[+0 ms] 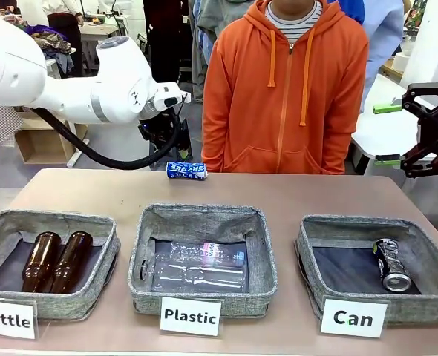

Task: Sort the can waste into the basket.
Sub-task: Pick up the can waste from the table and place it in the right Fabric basket.

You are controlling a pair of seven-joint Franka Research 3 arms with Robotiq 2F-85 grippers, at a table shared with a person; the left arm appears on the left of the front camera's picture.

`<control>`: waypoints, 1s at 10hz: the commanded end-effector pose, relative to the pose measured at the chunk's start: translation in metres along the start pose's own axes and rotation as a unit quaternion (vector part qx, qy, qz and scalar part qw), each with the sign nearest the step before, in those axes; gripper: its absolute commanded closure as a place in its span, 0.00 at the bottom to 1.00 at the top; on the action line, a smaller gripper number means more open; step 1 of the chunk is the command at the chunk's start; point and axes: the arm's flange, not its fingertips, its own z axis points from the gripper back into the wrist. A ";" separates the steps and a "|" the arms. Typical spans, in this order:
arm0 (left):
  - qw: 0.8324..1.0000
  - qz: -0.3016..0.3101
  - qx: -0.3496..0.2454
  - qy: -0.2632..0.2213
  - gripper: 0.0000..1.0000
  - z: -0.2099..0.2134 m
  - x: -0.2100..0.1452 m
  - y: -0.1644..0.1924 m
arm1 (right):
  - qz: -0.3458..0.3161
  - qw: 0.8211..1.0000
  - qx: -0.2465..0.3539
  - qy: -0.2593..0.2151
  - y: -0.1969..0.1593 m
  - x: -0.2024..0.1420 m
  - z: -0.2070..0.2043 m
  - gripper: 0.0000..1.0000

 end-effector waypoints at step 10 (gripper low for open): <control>0.824 -0.561 -0.068 0.053 0.00 -0.072 0.088 0.029 | -0.008 1.000 0.011 0.003 0.003 -0.001 -0.002 0.00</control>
